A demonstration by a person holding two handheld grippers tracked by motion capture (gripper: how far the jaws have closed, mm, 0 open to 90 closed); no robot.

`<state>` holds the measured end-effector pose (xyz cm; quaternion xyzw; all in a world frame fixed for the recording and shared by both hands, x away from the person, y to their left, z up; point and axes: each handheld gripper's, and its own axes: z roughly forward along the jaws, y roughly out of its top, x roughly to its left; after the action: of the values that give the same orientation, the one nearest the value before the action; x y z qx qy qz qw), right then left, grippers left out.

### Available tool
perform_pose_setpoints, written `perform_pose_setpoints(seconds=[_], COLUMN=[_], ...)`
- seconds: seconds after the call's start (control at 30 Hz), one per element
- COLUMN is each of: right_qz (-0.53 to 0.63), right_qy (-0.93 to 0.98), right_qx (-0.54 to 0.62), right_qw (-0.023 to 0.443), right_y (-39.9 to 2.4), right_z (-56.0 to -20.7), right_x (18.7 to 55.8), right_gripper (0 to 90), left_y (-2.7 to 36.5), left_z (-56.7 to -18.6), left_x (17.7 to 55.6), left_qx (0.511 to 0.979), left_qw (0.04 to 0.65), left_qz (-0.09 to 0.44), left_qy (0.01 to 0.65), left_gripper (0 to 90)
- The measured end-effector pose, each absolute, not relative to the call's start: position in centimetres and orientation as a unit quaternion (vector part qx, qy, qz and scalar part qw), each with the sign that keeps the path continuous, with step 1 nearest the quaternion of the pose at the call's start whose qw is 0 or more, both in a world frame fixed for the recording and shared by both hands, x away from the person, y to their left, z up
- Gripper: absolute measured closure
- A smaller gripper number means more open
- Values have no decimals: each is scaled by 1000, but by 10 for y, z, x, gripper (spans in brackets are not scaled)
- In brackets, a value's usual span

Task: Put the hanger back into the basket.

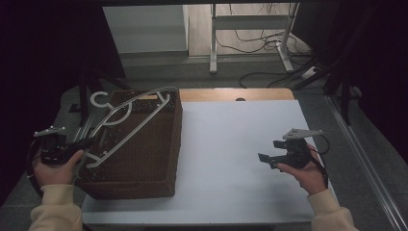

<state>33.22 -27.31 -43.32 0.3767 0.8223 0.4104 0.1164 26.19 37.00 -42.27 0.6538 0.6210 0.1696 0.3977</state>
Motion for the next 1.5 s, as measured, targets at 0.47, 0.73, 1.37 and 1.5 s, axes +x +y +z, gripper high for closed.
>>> perform_pose_setpoints(seconds=[0.47, 0.73, 1.37, 1.5], right_qz=[409, 410, 419, 422], right_qy=[823, 823, 823, 822], right_qx=[377, 376, 368, 366], right_qw=[114, 114, 107, 109], right_y=[-272, -272, -271, -274], right_z=[-434, -434, -439, -437], right_x=[332, 332, 334, 329], right_gripper=[166, 166, 165, 165], left_y=[359, 349, 303, 290], left_z=[-431, -417, -407, -408], left_x=[272, 267, 261, 260], left_qx=[685, 700, 752, 763], left_qw=[367, 400, 448, 441], left_qz=[132, 153, 128, 127], left_qy=[615, 571, 467, 455], left_gripper=[440, 334, 229, 216])
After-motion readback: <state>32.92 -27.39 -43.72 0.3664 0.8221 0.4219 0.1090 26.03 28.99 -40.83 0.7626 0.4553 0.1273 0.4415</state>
